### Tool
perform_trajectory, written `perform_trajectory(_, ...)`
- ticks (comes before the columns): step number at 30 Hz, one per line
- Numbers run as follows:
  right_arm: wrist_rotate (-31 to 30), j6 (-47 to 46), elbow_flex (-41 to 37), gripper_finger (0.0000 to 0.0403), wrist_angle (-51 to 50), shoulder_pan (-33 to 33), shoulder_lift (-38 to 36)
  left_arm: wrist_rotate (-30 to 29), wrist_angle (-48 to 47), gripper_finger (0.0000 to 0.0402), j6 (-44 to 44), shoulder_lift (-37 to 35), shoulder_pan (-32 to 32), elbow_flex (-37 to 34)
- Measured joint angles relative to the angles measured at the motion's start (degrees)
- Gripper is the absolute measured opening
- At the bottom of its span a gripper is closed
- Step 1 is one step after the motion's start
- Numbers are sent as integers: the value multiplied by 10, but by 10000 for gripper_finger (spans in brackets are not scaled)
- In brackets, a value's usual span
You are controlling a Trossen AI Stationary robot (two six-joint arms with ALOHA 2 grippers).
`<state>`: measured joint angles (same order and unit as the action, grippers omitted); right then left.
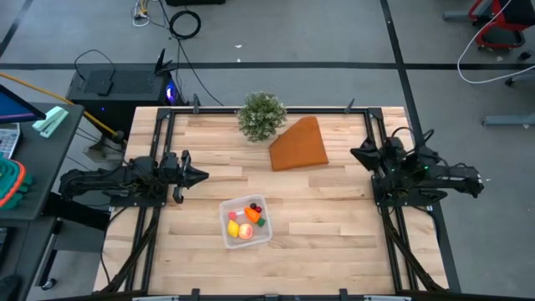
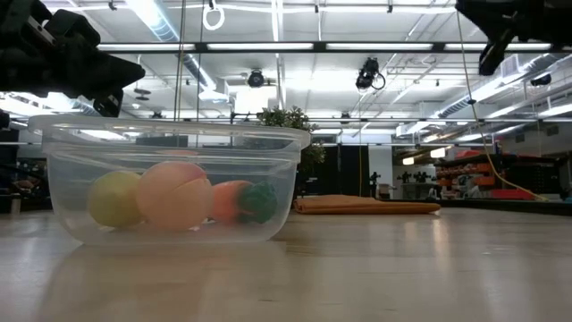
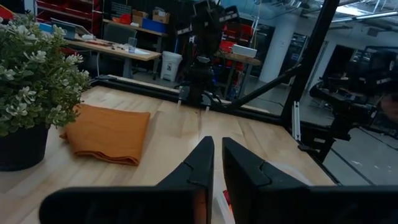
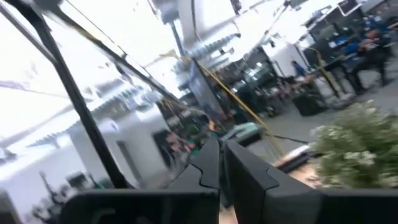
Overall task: Pick and placing Produce into tupperware
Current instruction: Return To Home Position
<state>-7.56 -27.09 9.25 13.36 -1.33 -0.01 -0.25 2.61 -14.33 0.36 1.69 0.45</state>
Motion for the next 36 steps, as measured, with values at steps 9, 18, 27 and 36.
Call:
perform_trajectory(9,18,-32,-81,0,160,0,1,-1,0,28,0,0,0,0)
perform_trajectory(18,83,-57,-85,0,78,0,0,-1,1,38,0,0,0,0)
perform_trajectory(27,89,-25,-86,0,-87,0,0,-1,1,32,0,0,0,0)
perform_trajectory(36,96,40,-86,0,-117,0,5,-1,1,34,0,0,0,0)
